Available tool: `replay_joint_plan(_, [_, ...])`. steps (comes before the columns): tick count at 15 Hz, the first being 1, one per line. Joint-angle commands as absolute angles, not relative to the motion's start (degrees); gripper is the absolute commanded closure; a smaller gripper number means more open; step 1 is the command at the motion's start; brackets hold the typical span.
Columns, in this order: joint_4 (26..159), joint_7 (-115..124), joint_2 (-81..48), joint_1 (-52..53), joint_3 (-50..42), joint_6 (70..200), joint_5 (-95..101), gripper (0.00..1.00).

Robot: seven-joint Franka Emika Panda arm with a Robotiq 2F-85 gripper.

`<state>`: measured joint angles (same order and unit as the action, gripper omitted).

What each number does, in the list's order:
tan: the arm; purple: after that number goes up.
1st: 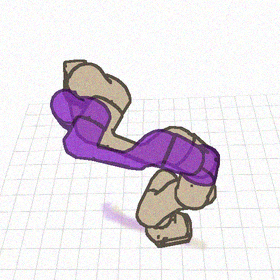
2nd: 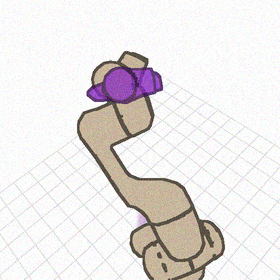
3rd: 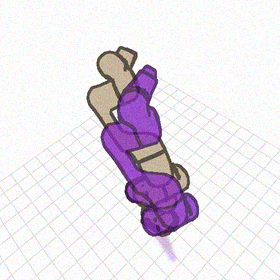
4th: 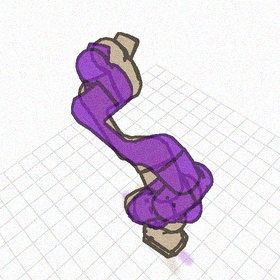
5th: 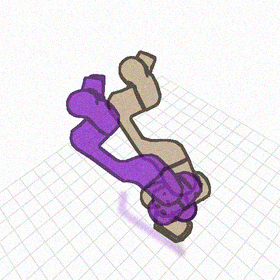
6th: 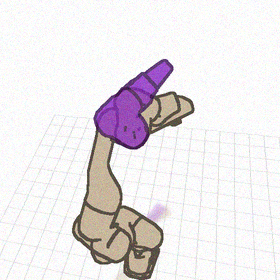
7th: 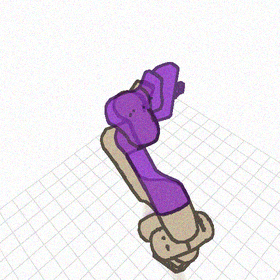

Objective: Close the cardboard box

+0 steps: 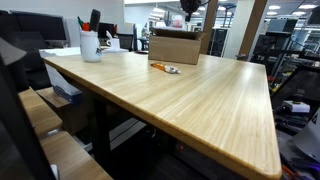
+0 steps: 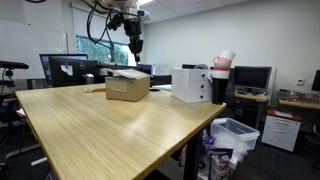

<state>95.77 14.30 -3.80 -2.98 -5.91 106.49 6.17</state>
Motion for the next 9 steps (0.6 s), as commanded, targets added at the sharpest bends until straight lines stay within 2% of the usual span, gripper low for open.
replay_joint_plan(1, [97.94,10.48,-5.04,-4.85,-6.76,106.29,7.54,0.98])
replay_joint_plan(9, [98.01,11.20,-8.74,-5.02,-6.02,91.83,-0.12,0.98])
